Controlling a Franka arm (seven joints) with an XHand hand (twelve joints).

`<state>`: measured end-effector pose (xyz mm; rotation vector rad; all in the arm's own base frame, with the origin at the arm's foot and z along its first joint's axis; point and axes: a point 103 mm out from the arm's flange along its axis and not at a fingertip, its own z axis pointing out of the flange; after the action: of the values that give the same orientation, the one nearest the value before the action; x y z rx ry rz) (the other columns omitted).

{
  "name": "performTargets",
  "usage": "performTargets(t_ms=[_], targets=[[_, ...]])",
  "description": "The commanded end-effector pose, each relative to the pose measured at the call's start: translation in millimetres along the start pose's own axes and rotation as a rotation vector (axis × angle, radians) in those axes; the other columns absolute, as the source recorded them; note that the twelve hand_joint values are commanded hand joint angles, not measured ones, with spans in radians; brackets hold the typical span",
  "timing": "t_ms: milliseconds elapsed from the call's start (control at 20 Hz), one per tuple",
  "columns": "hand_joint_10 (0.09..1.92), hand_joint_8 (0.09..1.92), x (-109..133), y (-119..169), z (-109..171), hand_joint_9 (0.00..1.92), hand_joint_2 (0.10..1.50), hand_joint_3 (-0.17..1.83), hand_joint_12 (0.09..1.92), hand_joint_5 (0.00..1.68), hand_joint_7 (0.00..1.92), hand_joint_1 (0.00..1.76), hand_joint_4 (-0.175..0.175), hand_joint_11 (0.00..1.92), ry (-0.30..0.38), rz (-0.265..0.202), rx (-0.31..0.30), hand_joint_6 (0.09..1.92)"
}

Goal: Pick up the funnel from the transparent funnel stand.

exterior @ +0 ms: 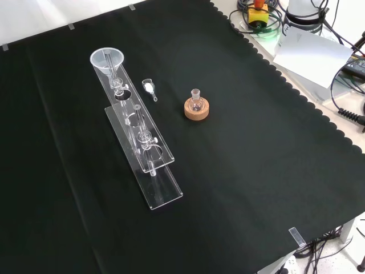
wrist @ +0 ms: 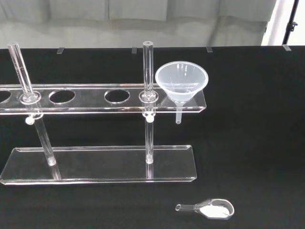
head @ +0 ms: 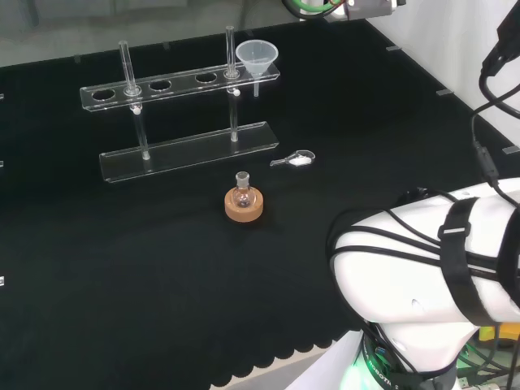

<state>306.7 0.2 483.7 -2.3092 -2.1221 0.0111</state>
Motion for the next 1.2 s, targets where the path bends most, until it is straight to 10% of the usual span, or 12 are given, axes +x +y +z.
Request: performTargets(t_ms=[50, 1200], targets=[[0.67, 0.6, -10.7, 0.8, 0.0, 0.21, 1.32, -0.01, 1.35, 0.25, 0.03, 0.09, 0.013, 0.06, 0.003, -0.008, -0.006, 0.09], [0.64, 0.56, -53.7, 83.1, 45.7, 0.21, 1.37, 0.01, 1.34, 0.24, 0.03, 0.0, 0.021, 0.06, 0.017, 0.044, 0.048, 0.09]])
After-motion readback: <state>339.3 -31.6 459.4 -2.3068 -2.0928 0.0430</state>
